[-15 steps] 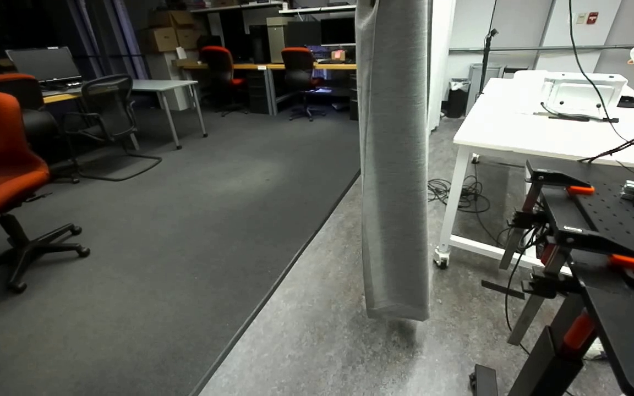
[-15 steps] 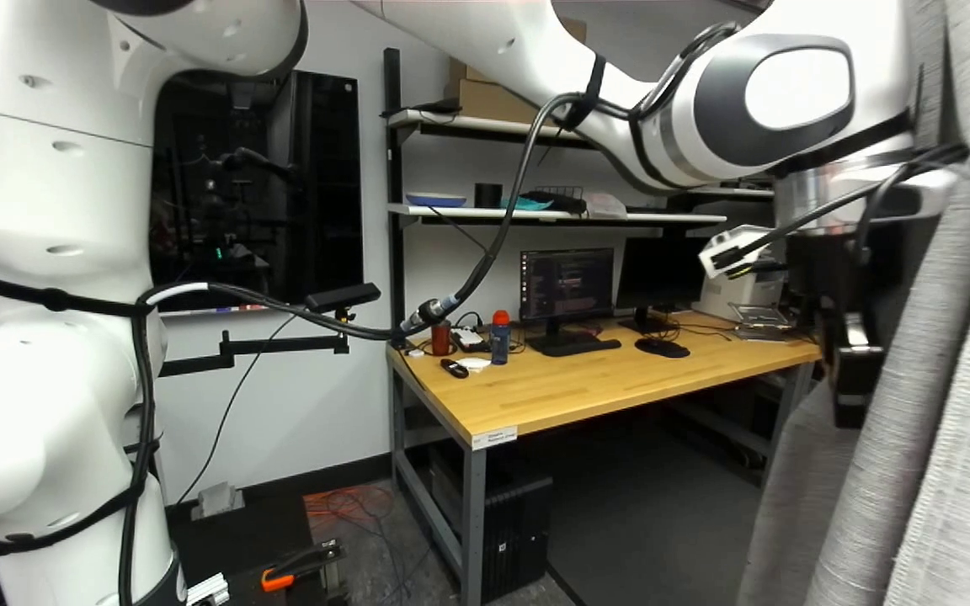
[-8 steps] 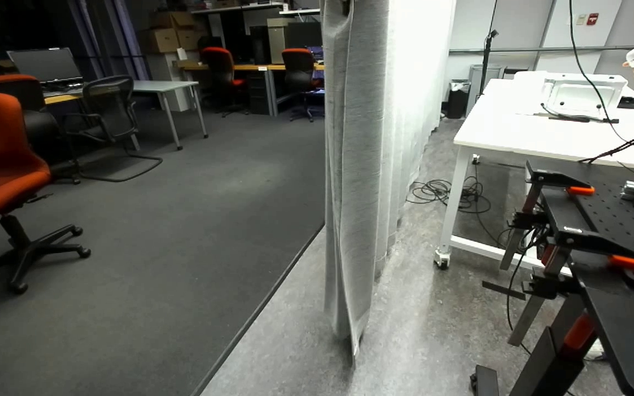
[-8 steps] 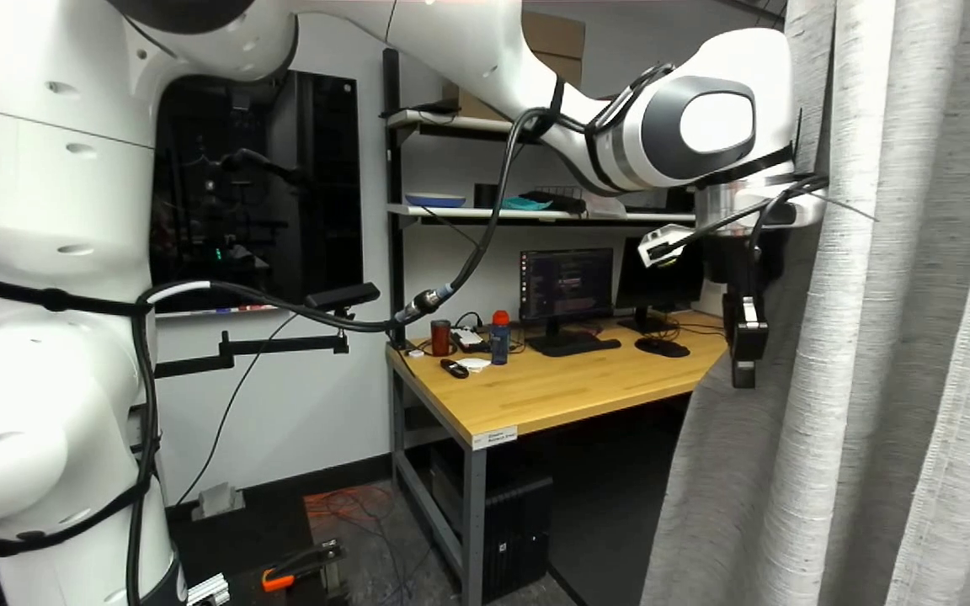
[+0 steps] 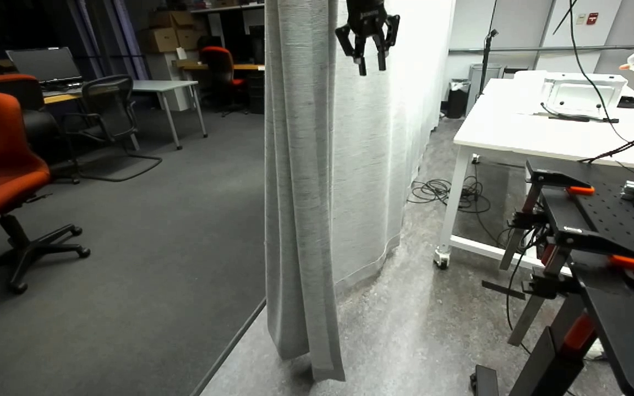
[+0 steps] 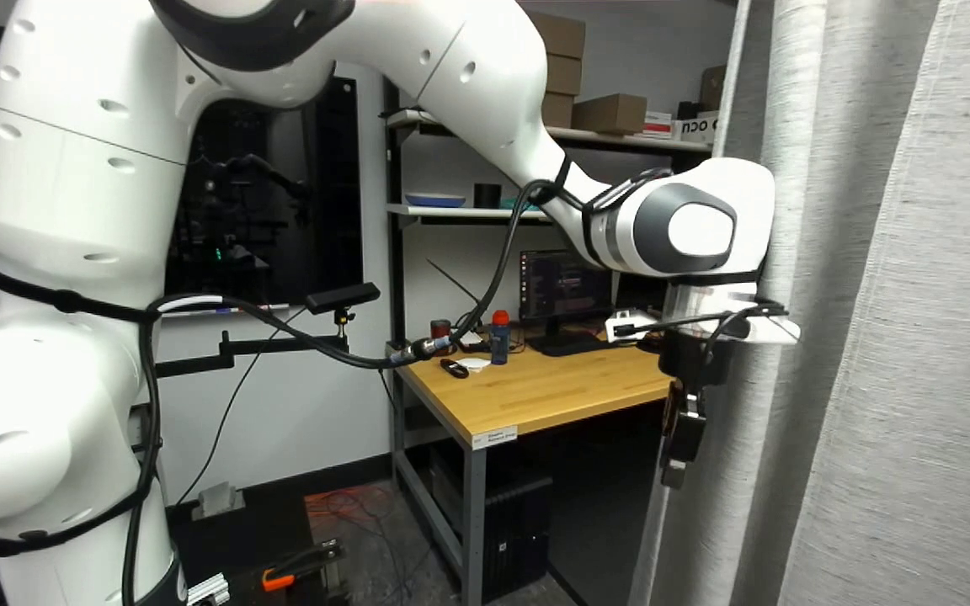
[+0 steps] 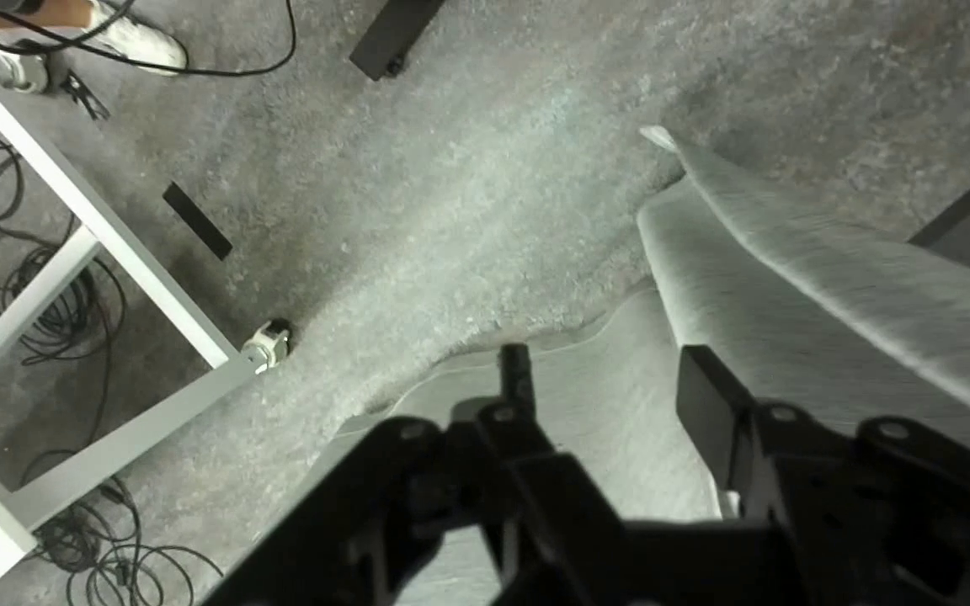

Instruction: Pull the curtain open to the right

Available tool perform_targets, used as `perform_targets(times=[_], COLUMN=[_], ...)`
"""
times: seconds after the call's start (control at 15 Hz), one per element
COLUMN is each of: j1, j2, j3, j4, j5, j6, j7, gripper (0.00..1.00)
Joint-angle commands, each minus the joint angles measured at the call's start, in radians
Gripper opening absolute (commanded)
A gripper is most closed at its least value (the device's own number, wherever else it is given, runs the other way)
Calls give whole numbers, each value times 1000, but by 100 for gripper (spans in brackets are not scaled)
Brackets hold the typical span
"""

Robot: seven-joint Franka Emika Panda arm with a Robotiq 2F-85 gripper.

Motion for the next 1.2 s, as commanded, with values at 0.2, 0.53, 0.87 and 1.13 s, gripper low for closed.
perform_targets(times=[0.2, 0.53, 0.87, 1.13], j1=[54, 131, 179, 176], j2=[4, -112, -259, -372], j3=[12, 42, 106, 162], j4=[-30, -113, -200, -292], j5=[-16, -85, -177, -218], j6=[-31, 29, 52, 70], j7=[-10, 25, 43, 38], gripper=[99, 100, 100, 100])
